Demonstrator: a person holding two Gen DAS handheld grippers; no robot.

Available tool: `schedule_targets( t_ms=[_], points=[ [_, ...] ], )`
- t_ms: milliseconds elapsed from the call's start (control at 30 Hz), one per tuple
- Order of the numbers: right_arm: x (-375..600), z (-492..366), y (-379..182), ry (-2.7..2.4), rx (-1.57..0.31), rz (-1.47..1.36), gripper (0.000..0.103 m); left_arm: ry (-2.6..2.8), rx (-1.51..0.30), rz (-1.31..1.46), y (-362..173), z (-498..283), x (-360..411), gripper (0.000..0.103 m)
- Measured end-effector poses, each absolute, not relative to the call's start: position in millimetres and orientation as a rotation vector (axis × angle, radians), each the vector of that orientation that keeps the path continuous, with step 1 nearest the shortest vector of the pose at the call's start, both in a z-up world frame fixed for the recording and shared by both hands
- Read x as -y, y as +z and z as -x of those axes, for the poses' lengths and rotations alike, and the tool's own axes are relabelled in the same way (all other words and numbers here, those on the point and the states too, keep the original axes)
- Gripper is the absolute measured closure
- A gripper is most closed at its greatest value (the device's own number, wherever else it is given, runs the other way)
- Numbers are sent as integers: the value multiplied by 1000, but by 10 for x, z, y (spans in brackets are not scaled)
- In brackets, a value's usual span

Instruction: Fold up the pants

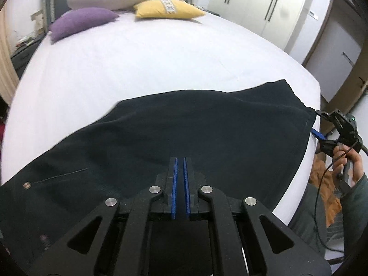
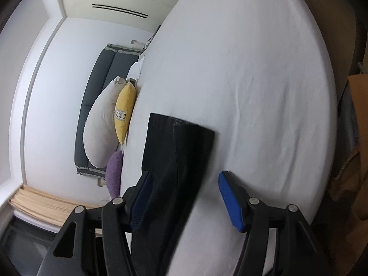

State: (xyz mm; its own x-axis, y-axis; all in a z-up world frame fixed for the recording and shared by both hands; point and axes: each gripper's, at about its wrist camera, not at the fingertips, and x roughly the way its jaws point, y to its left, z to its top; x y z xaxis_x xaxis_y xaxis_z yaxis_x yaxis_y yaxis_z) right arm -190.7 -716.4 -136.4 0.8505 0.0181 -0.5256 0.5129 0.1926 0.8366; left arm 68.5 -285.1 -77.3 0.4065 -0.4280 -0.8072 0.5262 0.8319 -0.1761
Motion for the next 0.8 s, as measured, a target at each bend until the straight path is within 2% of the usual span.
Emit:
schedule_targets(
  t_ms=[233,333,433,500,567,800],
  points=[
    [7250,1671,-1415,-299,-463,-1370,39,-630,-1134,-125,-1339,-793,3045,98],
    [7269,1549,-1409,-289,-453,-1367,41,-647,-1109,-88,-1441,-796,2979,98],
    [7274,1421,-1403,-279,-465,-1338,57,-655,-1125,-52,-1481,-832,2875,98],
    [7280,1351,-1446,-283,-487,-1334,79,-654,-1119,-63,-1478,-845,2834,98],
    [7278,1307,-1487,-301,-501,-1335,91,-653,-1110,-70,-1472,-851,2820,98],
    [7215,1286,-1471,-346,-499,-1291,97,-670,-1115,-18,-1466,-846,2717,98]
  ],
)
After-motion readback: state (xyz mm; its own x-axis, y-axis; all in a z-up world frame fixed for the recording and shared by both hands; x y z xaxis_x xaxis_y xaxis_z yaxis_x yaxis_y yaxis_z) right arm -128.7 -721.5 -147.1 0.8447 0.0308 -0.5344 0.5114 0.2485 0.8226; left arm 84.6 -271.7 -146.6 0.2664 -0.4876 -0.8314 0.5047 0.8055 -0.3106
